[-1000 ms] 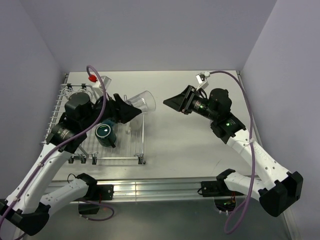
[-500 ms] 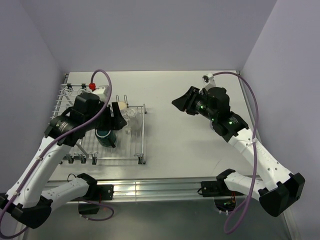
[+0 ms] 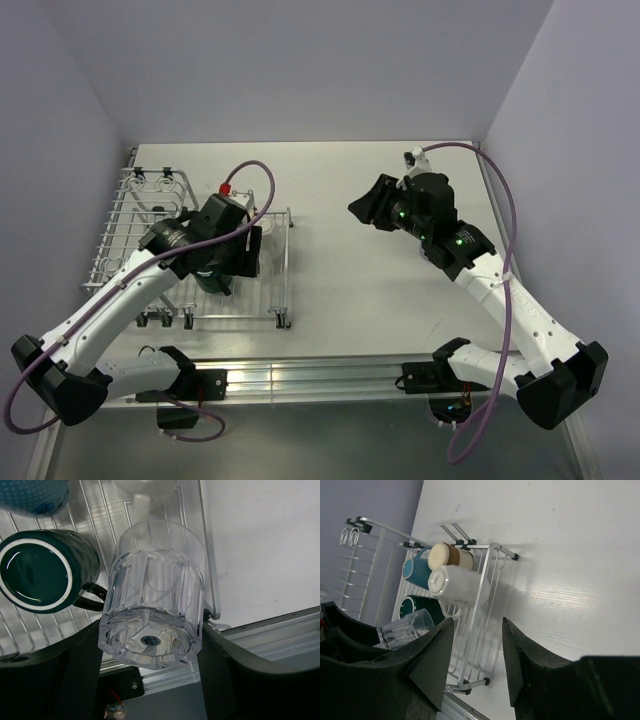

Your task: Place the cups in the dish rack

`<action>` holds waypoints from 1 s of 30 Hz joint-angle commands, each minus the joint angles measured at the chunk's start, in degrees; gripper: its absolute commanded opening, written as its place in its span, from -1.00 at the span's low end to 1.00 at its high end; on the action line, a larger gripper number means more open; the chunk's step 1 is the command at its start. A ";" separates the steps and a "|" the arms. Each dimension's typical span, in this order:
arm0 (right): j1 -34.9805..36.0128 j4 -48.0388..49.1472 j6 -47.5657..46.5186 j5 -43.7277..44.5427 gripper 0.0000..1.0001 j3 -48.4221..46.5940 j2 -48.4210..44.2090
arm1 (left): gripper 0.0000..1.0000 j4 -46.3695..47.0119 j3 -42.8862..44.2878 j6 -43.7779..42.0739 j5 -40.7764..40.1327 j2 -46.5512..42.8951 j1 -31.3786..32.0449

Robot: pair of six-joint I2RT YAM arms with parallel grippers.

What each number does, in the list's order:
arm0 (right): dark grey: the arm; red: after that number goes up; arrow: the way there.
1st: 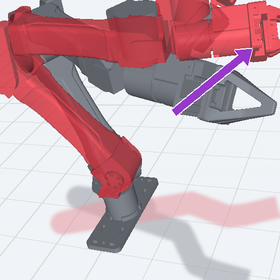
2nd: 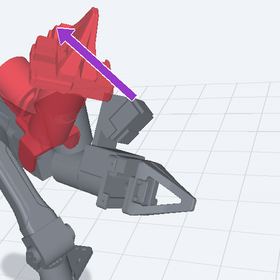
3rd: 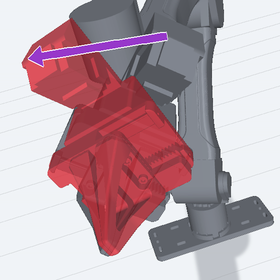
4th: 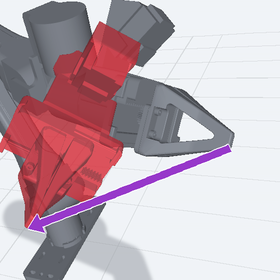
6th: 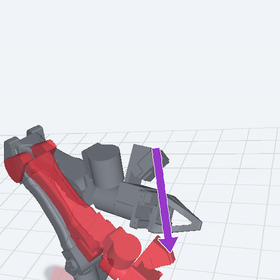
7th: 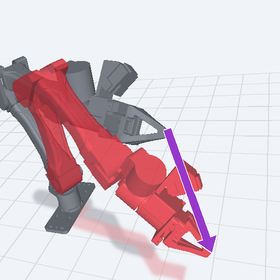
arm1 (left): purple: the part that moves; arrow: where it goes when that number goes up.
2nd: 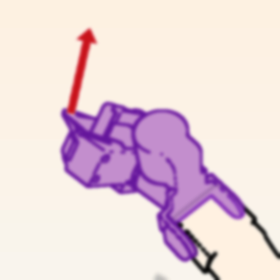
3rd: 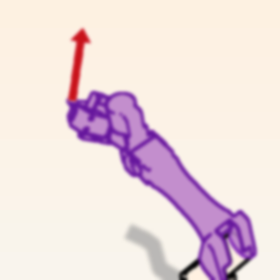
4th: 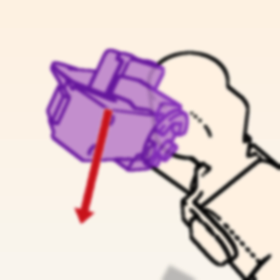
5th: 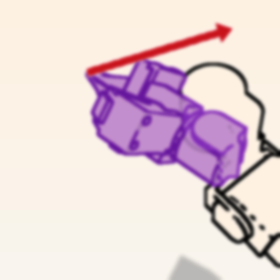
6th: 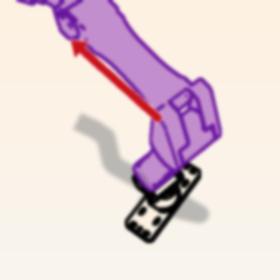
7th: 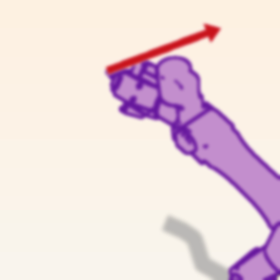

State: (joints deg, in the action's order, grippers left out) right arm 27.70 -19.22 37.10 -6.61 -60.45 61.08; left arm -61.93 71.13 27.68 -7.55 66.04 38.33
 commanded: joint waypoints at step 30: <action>-1.69 -5.91 -5.64 8.98 0.03 -4.77 3.70 | -0.94 3.31 0.59 -2.10 -4.58 13.15 5.88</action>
State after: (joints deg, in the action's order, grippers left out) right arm 26.68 -25.28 32.71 0.56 -62.39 64.29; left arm -61.14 71.00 26.65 -11.46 79.00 43.97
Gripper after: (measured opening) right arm 0.516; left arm 0.717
